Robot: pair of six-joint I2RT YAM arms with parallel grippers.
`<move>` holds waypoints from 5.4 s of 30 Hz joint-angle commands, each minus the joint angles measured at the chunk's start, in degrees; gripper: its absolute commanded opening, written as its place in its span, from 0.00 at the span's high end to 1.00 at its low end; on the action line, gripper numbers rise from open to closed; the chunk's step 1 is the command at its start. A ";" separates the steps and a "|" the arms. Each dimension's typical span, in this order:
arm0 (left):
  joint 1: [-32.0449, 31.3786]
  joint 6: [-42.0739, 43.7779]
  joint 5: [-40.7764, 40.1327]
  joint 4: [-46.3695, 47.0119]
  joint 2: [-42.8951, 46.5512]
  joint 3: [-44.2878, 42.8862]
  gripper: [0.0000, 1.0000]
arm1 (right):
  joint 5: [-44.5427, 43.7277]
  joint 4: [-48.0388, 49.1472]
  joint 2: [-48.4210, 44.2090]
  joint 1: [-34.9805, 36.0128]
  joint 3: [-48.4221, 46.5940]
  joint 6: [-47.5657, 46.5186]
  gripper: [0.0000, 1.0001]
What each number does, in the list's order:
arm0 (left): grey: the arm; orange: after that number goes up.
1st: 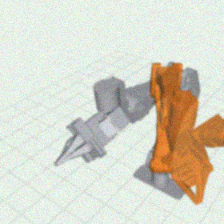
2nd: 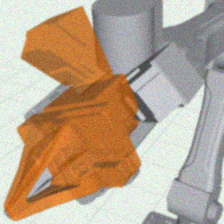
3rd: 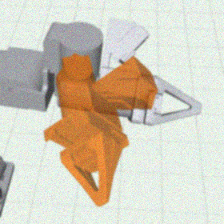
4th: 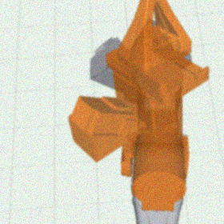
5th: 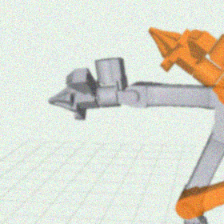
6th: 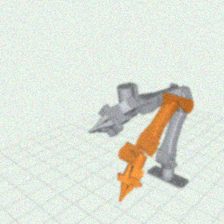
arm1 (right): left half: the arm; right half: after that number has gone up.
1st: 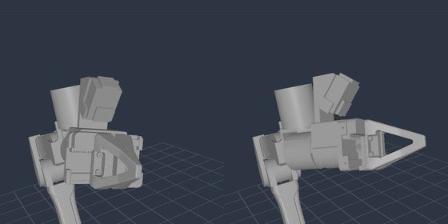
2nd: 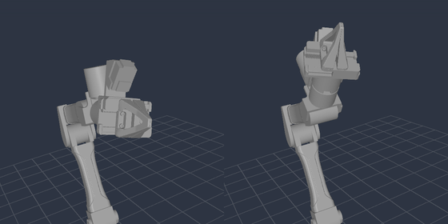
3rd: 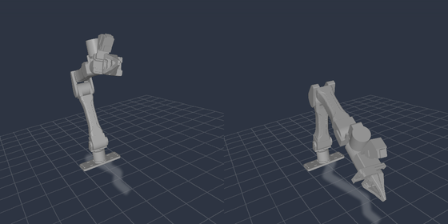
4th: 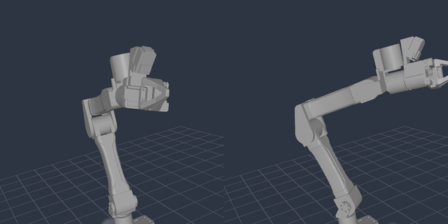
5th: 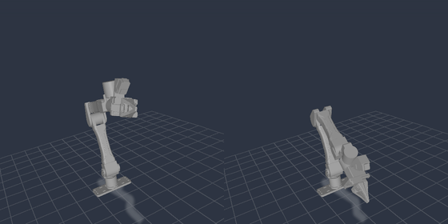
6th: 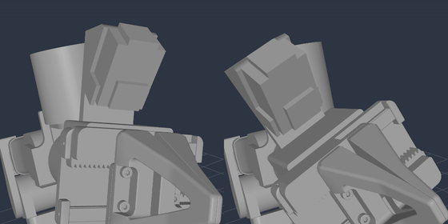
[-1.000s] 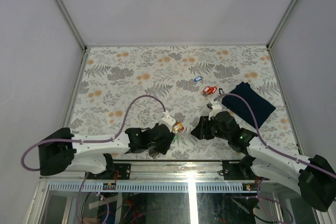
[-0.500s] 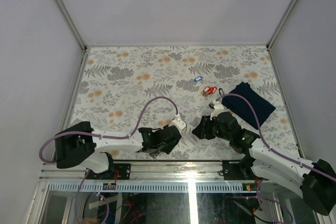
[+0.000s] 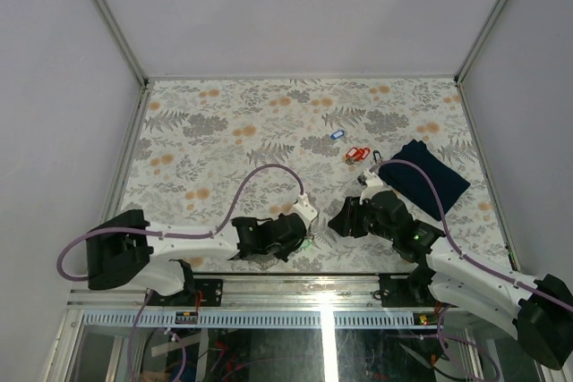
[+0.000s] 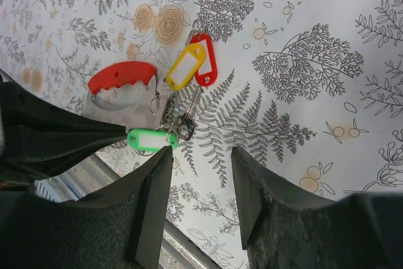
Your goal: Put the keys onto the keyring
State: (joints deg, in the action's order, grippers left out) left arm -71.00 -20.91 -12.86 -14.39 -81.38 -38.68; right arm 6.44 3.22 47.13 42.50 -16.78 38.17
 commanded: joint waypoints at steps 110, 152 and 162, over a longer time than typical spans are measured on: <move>8.74 -10.30 -18.74 -5.28 20.39 -32.97 1.00 | -1.48 14.22 -6.75 0.64 -23.29 10.35 0.58; 8.72 -2.92 -7.19 -7.23 16.42 -37.23 1.00 | 28.04 -6.39 6.26 0.62 -36.94 -50.79 0.47; 8.72 -1.99 -6.40 -7.40 15.84 -37.88 1.00 | 27.43 -3.60 6.93 0.65 -35.61 -48.13 0.87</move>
State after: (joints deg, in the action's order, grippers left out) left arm -62.57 -24.23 -19.92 -24.08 -65.52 -74.26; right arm 33.21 -5.72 54.33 42.76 -51.35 -11.86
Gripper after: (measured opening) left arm 0.003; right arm 0.211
